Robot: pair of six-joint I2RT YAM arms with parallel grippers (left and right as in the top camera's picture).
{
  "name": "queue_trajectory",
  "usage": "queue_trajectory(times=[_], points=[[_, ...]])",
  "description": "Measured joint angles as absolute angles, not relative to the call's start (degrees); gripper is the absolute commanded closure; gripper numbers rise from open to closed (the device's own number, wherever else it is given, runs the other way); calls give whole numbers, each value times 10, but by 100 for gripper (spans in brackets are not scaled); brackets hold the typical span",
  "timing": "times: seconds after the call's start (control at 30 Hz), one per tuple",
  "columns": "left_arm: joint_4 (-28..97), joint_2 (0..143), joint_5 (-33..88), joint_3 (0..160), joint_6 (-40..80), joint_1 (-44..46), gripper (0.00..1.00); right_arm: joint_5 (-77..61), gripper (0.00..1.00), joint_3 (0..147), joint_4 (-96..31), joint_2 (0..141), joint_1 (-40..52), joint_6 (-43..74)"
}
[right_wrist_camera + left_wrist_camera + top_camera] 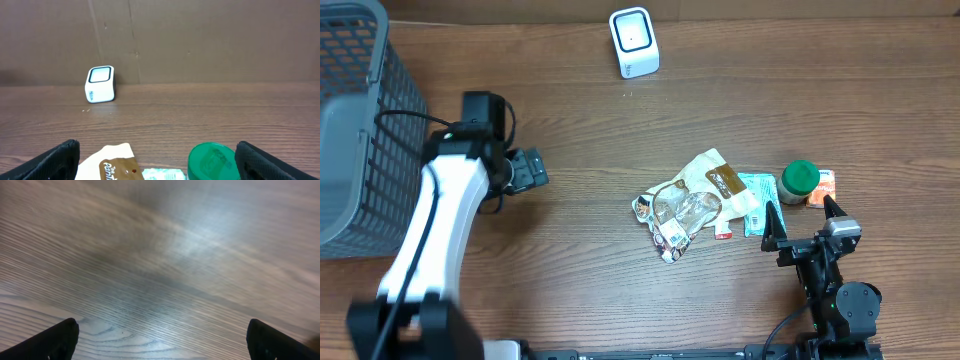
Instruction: Scan the item barcode
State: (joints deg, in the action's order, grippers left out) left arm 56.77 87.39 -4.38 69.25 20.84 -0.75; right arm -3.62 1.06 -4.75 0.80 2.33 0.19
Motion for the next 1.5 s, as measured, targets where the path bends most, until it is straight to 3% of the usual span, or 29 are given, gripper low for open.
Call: queue_trajectory(times=[0.4, 0.9, 1.23, 1.37, 1.5], points=[[566, 513, -44, 696, 208, -8, 1, -36, 0, 11, -48, 8, 23, 2], [571, 359, -44, 652, 208, -8, 0, -36, 0, 11, -47, 8, 23, 2], [564, 201, -43, 456, 209, -8, 0, -36, 0, 11, -48, 7, 23, 2], [494, 132, -43, 386, 210, -8, 0, -36, 0, 11, -48, 7, 23, 2], [335, 79, -43, 328, 210, -8, 0, -36, 0, 11, -48, 7, 23, 2]])
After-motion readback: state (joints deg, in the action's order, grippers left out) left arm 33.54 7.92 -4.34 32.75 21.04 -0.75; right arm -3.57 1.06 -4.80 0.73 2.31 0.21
